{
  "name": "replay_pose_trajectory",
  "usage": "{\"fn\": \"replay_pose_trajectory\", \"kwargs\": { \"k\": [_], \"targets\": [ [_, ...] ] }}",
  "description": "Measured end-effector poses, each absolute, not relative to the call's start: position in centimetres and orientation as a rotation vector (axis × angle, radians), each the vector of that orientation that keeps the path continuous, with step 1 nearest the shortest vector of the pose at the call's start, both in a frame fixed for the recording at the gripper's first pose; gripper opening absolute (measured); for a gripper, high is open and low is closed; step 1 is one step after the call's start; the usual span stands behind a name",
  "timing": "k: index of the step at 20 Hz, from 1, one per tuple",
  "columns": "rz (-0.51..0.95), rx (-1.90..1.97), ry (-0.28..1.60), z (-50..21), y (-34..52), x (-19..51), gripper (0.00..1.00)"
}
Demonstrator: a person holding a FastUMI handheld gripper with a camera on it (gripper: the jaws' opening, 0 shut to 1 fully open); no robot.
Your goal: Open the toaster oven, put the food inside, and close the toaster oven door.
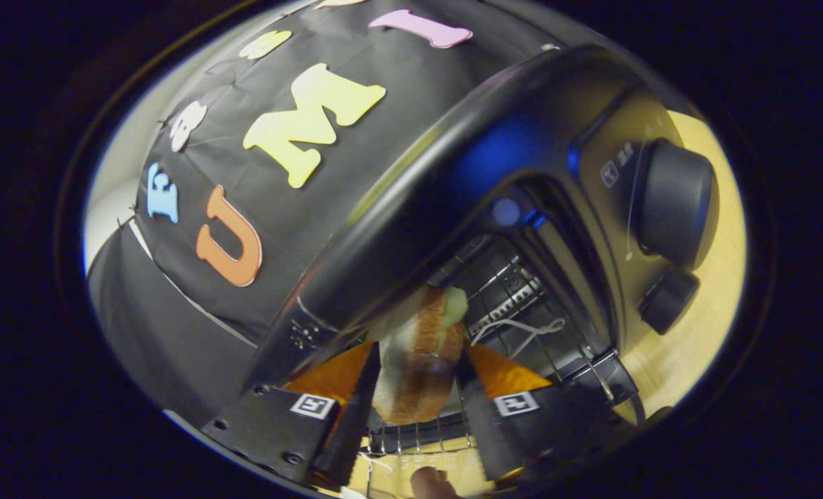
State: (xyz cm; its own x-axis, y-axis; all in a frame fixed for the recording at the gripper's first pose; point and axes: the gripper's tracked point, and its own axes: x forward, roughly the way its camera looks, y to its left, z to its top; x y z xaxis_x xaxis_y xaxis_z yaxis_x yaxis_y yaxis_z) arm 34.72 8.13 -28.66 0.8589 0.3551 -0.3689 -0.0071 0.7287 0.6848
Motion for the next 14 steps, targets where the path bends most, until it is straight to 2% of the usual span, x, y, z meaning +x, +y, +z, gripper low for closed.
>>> {"fn": "replay_pose_trajectory", "kwargs": {
  "k": [2, 6, 9, 14],
  "targets": [
    [0.206, 0.677, 0.510, -28.7, 8.2, 34.6, 0.79],
    [0.226, 0.497, 0.495, -28.7, 9.0, 33.8, 1.00],
    [0.219, 0.297, 0.506, -29.4, 9.4, 33.0, 1.00],
    [0.263, 0.197, 0.478, -28.6, 10.1, 32.0, 1.00]
  ]
}}
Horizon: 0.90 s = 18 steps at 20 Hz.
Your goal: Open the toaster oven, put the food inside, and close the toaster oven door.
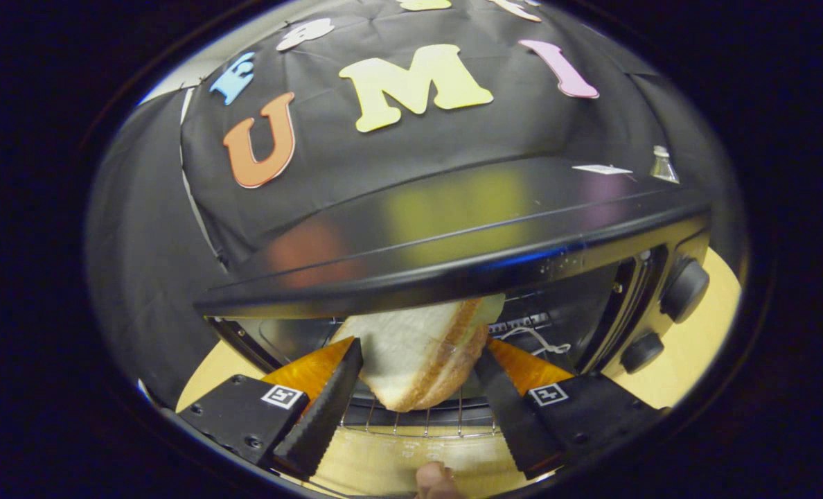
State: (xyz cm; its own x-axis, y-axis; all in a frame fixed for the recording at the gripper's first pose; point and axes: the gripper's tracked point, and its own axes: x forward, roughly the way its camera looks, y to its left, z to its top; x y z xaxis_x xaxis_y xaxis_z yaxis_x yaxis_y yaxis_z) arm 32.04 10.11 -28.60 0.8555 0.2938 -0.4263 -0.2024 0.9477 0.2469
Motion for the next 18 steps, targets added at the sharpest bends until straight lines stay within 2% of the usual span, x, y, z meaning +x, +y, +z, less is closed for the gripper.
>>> {"fn": "replay_pose_trajectory", "kwargs": {
  "k": [9, 13, 18],
  "targets": [
    [0.394, -0.033, 0.403, -28.4, 10.8, 30.3, 1.00],
    [0.385, -0.101, 0.438, -29.2, 10.6, 29.7, 1.00],
    [0.297, -0.293, 0.490, -31.9, 9.8, 28.6, 1.00]
  ]
}}
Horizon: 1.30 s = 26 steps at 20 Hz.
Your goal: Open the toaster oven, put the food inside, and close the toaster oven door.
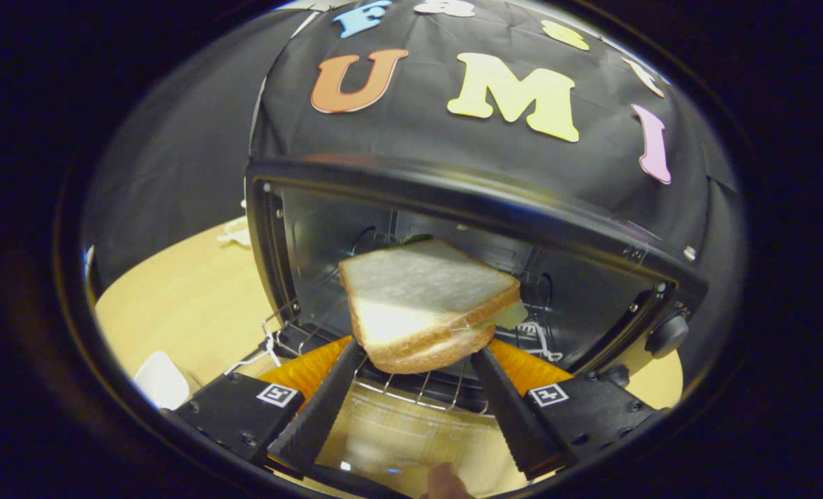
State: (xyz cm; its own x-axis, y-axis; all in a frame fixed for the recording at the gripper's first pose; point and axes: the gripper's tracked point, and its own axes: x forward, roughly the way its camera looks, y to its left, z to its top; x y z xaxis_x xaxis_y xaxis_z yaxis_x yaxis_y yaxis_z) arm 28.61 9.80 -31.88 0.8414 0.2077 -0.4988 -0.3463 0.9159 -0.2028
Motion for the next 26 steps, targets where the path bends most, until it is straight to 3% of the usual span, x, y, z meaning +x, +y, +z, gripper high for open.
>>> {"fn": "replay_pose_trajectory", "kwargs": {
  "k": [17, 26],
  "targets": [
    [0.037, -0.014, 0.702, -31.8, 7.2, 17.7, 1.00],
    [0.079, -0.032, 0.772, -33.3, 8.8, 13.1, 1.00]
  ]
}}
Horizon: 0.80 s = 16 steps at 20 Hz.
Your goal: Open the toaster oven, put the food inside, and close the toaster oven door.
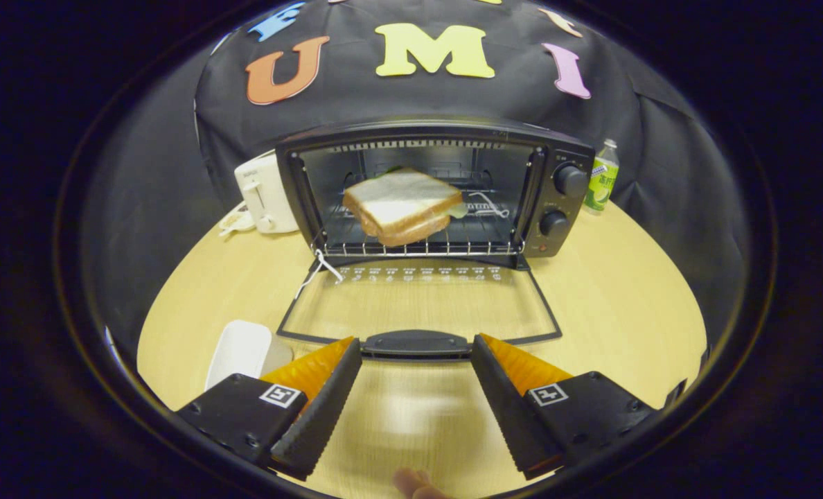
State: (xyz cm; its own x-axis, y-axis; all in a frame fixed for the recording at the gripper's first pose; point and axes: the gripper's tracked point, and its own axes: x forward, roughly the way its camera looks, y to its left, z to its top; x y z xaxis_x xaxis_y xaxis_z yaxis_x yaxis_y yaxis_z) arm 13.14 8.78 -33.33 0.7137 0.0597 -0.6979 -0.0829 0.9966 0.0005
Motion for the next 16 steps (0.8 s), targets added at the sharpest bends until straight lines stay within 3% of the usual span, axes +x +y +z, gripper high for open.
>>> {"fn": "replay_pose_trajectory", "kwargs": {
  "k": [7, 16],
  "targets": [
    [0.024, 0.079, 0.833, -36.2, 8.5, 12.7, 1.00],
    [0.015, 0.044, 0.779, -35.1, 8.7, 13.2, 1.00]
  ]
}}
